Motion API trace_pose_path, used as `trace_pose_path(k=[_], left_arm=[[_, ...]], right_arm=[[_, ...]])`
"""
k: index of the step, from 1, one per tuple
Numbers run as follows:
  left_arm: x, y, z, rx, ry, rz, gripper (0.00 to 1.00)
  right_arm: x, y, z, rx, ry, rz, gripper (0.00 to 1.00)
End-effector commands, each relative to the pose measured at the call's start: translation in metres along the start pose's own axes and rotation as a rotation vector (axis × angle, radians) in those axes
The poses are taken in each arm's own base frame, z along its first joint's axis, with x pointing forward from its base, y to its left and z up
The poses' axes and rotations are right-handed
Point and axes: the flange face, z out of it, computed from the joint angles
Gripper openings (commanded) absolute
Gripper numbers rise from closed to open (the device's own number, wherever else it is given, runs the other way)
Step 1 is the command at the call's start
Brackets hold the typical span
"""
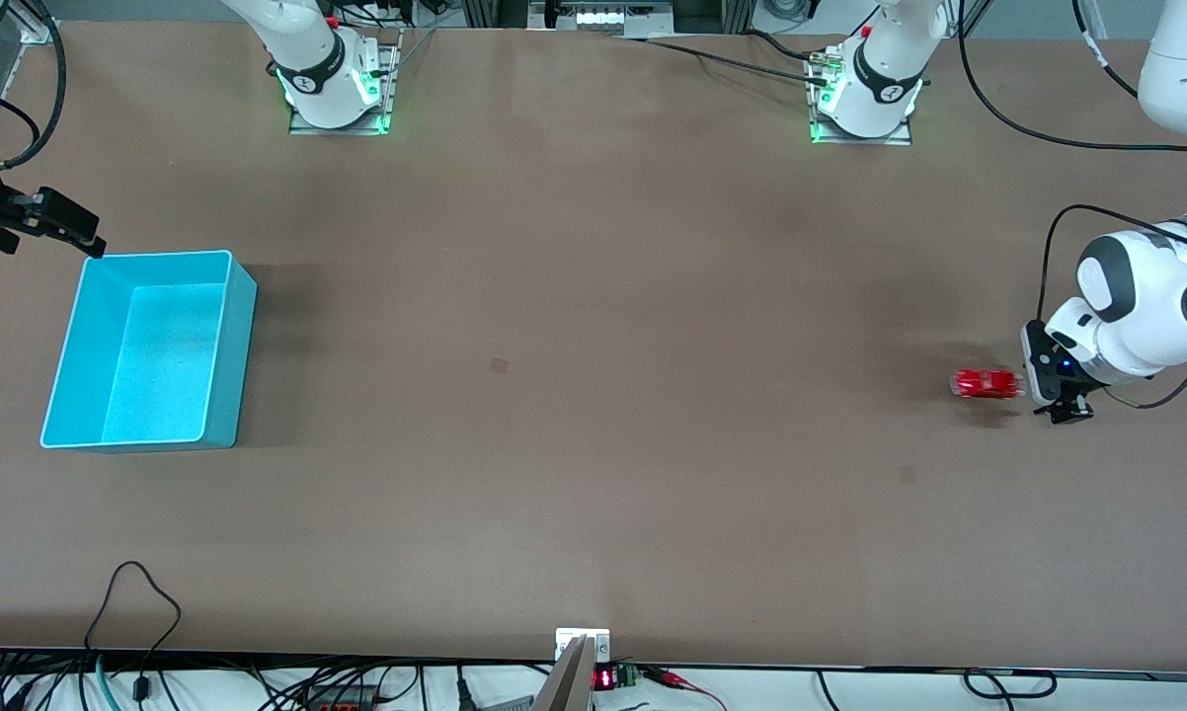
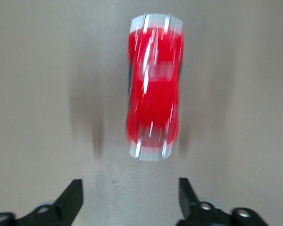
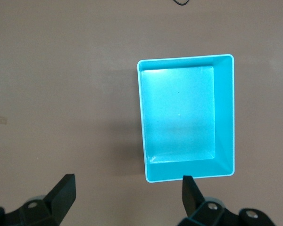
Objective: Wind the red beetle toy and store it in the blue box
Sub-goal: 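Drag the car backward along the table with the left gripper, then release, then raise the open left gripper away as the car rolls toward the box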
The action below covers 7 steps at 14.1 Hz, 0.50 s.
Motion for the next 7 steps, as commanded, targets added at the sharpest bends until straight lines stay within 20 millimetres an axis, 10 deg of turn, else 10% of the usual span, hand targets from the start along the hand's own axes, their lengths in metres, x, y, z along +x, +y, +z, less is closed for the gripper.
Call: trace_pose_path(k=[1, 7], left_arm=[[0.011, -0.002, -0.052, -0.02, -0.012, 0.043, 1.0], [0.05, 0.008, -0.172, -0.023, -0.05, 0.042, 1.0]], right_arm=[[0.003, 0.0, -0.003, 0.008, 0.001, -0.011, 1.0], [0.004, -0.001, -0.002, 0.008, -0.002, -0.011, 1.0]])
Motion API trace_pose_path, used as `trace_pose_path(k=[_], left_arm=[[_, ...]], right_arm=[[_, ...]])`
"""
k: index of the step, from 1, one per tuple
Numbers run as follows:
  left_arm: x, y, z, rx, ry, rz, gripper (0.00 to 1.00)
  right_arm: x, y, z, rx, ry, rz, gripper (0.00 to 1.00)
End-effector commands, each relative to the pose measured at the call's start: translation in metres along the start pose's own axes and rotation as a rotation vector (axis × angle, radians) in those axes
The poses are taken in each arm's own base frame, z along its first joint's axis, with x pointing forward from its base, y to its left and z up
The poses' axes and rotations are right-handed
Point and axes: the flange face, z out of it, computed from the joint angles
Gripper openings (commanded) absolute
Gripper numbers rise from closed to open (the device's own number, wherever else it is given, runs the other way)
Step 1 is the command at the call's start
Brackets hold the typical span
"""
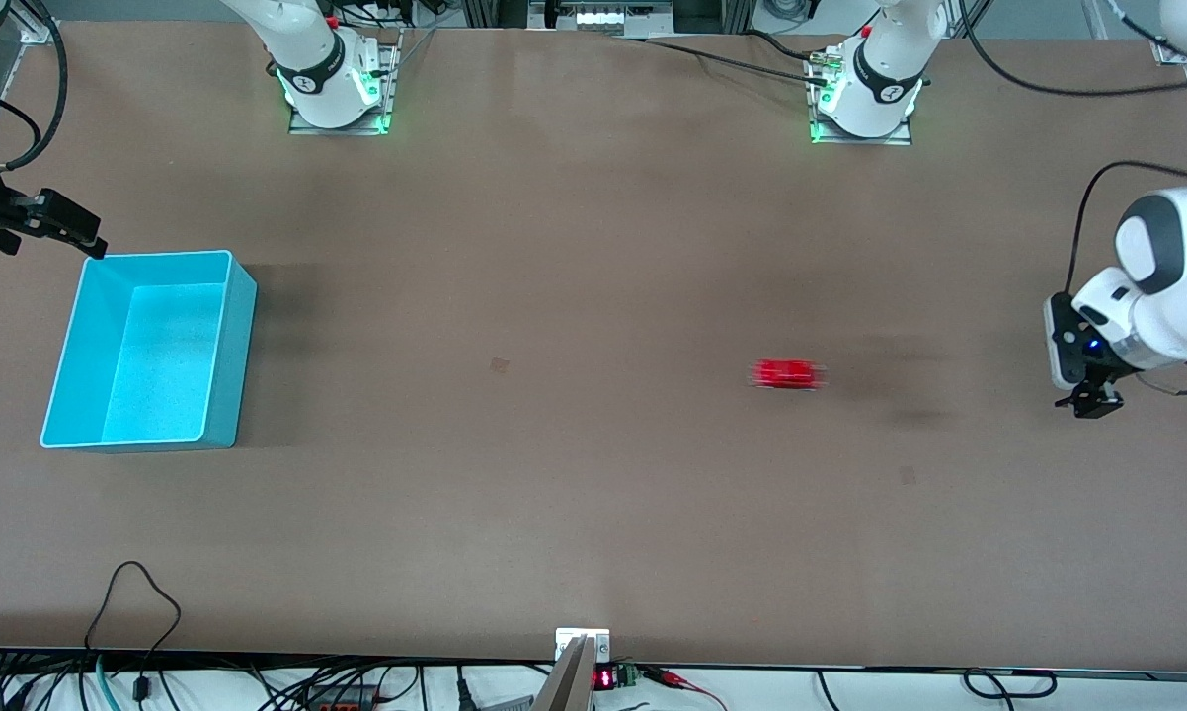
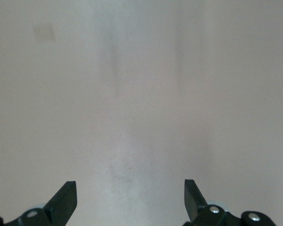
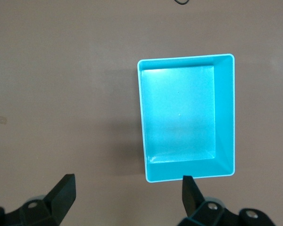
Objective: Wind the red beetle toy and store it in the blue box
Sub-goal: 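Raise the open left gripper away as the car rolls toward the box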
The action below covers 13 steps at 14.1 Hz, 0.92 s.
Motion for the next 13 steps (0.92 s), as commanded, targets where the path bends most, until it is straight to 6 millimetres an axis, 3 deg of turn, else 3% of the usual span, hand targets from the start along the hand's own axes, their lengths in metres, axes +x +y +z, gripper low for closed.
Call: trace_pose_path(k=[1, 4, 7, 13], left_arm=[[0.006, 0.019, -0.054, -0.007, -0.04, -0.063, 1.0], [0.001, 0.034, -0.114, -0.005, -0.069, -0.191, 1.0], [-0.011, 0.032, -0.161, -0.029, -0.073, -0.264, 1.0], [-0.001, 0.037, -0.169, -0.095, -0.073, -0.437, 1.0]], right_arm=[[0.003, -0.001, -0.004, 0.009, 0.002, -0.01, 1.0], [0.004, -0.001, -0.002, 0.008, -0.002, -0.006, 1.0], [0.006, -0.001, 0.001, 0.009, -0.005, -0.002, 1.0], [0.012, -0.004, 0.011, 0.029, -0.011, 0.0, 1.0]])
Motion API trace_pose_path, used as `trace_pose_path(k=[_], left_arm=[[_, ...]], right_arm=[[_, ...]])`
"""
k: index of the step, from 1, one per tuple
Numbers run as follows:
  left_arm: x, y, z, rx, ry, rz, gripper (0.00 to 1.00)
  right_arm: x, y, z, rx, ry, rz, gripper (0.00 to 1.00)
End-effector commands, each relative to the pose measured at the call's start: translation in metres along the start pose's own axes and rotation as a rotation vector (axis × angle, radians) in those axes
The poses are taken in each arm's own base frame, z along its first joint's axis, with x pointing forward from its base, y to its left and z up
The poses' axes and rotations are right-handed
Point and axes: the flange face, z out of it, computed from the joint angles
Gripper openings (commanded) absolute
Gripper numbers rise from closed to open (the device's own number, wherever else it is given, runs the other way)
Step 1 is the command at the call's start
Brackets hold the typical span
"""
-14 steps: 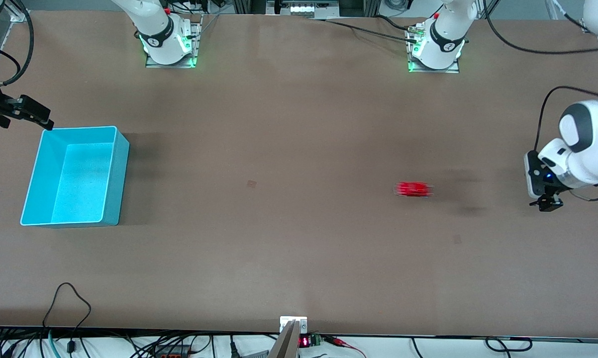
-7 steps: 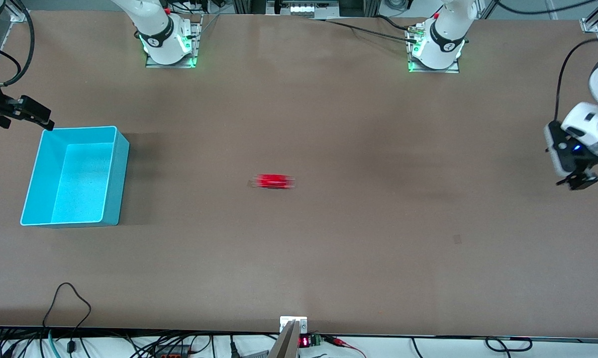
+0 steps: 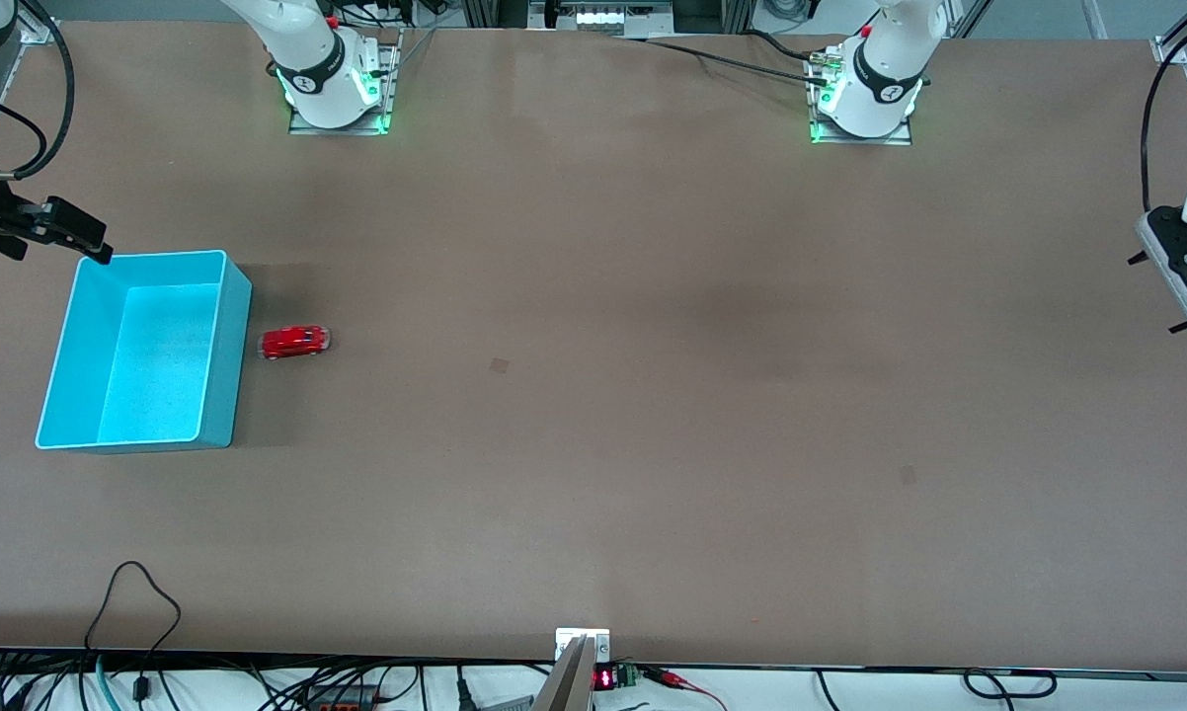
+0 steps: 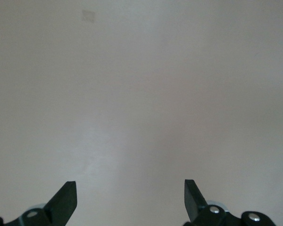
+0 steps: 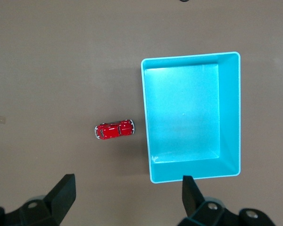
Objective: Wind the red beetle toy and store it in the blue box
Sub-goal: 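Raise the open left gripper away as the car rolls toward the box, then move the right gripper down to the red car beside the box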
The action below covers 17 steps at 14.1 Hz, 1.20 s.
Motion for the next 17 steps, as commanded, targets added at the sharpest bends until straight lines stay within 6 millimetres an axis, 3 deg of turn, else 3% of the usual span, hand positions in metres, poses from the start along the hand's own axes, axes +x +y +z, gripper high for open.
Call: trace_pose_path(k=[1, 6, 10, 12, 15, 17], left_arm=[[0.009, 0.004, -0.012, -0.056, -0.016, -0.081, 1.0], [0.079, 0.026, -0.064, -0.073, -0.034, -0.318, 1.0], [0.115, 0.044, -0.082, -0.098, 0.002, -0.512, 1.0], [0.127, 0.05, -0.087, -0.101, 0.005, -0.625, 1.0], [0.148, 0.063, -0.096, -0.121, 0.025, -0.947, 1.0], [0.133, 0.066, -0.098, -0.192, 0.059, -1.182, 1.0]], right_arm=[[0.011, -0.004, 0.01, 0.029, -0.012, 0.0, 1.0], [0.015, -0.008, 0.017, 0.027, -0.017, -0.006, 1.0], [0.016, -0.013, 0.024, 0.026, -0.035, -0.011, 1.0], [0.018, -0.013, 0.028, 0.027, -0.036, -0.011, 1.0], [0.03, -0.021, 0.043, 0.047, -0.028, -0.015, 1.0], [0.035, -0.033, 0.056, 0.089, -0.045, -0.02, 1.0]])
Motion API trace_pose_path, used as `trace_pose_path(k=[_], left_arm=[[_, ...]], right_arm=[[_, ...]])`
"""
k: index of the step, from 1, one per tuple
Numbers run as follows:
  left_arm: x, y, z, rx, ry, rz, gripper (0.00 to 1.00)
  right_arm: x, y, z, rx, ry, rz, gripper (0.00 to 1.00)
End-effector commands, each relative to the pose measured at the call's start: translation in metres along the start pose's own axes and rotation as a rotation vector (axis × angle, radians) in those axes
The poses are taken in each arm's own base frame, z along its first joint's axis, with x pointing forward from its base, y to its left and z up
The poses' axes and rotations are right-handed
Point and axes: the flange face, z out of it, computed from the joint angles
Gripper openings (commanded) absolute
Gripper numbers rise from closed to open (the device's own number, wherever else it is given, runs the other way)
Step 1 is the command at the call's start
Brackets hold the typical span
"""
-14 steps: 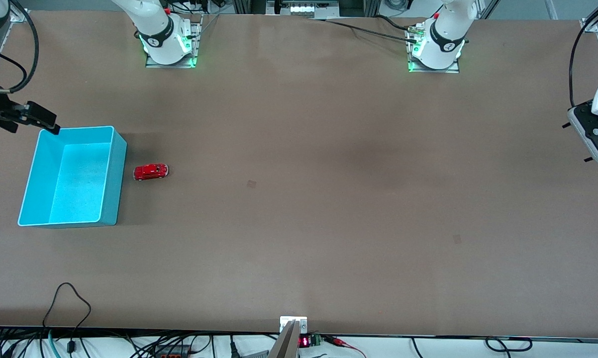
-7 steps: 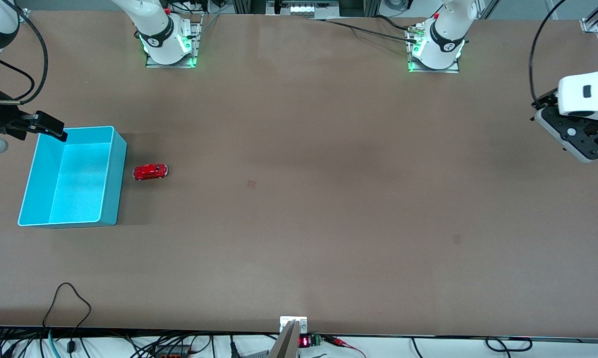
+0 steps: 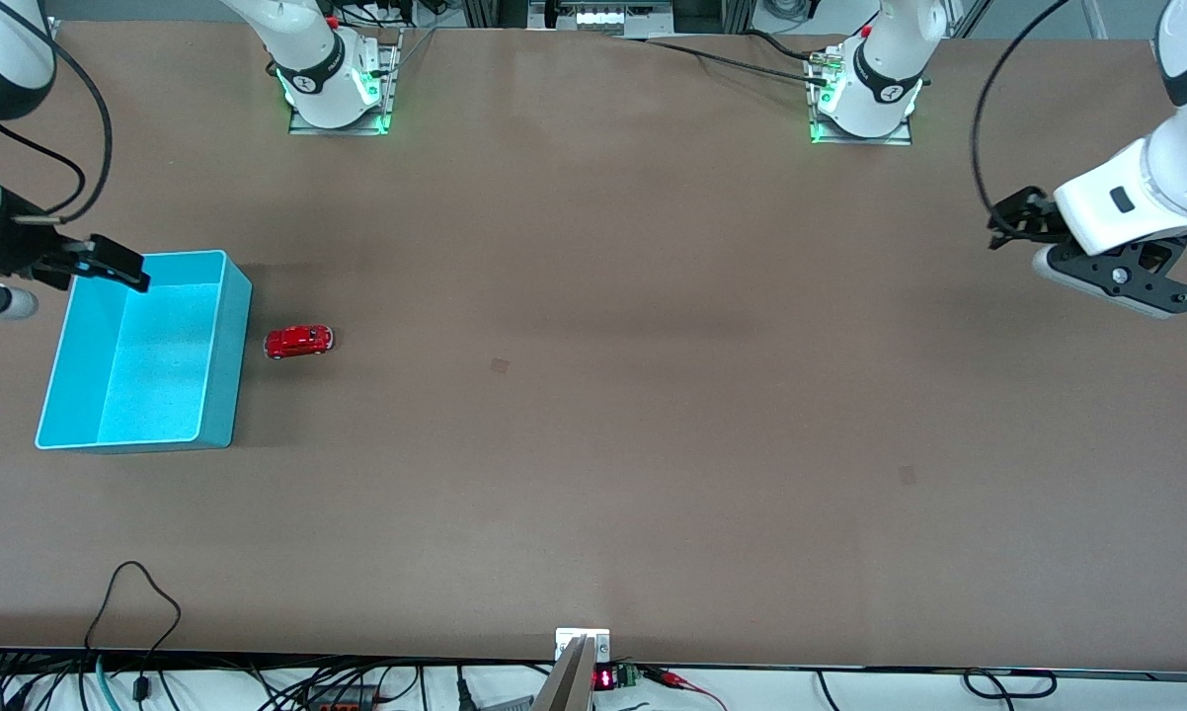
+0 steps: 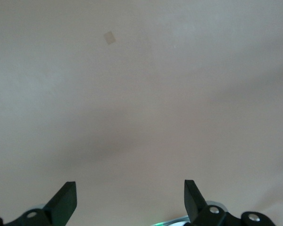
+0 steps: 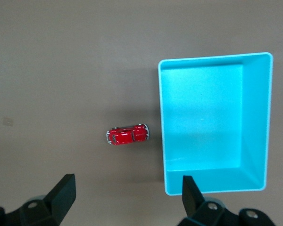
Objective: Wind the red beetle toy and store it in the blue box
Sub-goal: 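Move the right gripper down to the red car beside the box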
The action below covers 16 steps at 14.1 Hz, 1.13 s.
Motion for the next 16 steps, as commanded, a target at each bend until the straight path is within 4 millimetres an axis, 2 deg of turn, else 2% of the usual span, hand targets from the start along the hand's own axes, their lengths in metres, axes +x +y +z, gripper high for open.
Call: trace_pose_path(k=[1, 3, 5, 7, 10, 13, 16], left_arm=[[-0.021, -0.006, -0.014, -0.067, 0.032, -0.241, 1.0], [-0.037, -0.015, -0.045, -0.058, 0.175, -0.271, 1.0], [-0.05, -0.008, -0.068, -0.045, 0.266, -0.251, 1.0], [-0.05, -0.011, -0.072, -0.044, 0.274, -0.255, 1.0], [-0.057, -0.018, -0.071, -0.044, 0.227, -0.255, 1.0], [-0.056, -0.02, -0.072, -0.043, 0.226, -0.252, 1.0], [-0.046, -0.023, -0.074, -0.039, 0.208, -0.204, 1.0]], right_arm=[[0.013, -0.009, 0.021, 0.042, -0.028, -0.009, 1.0], [0.017, -0.007, 0.05, 0.042, -0.074, -0.068, 1.0], [0.016, -0.007, 0.081, 0.047, -0.086, -0.245, 1.0], [0.006, -0.009, 0.124, 0.045, -0.061, -0.379, 1.0], [-0.012, -0.016, 0.165, 0.065, -0.111, -0.546, 1.0], [-0.024, -0.029, 0.194, 0.057, -0.113, -0.695, 1.0], [-0.027, -0.028, 0.224, 0.052, -0.086, -0.892, 1.0]])
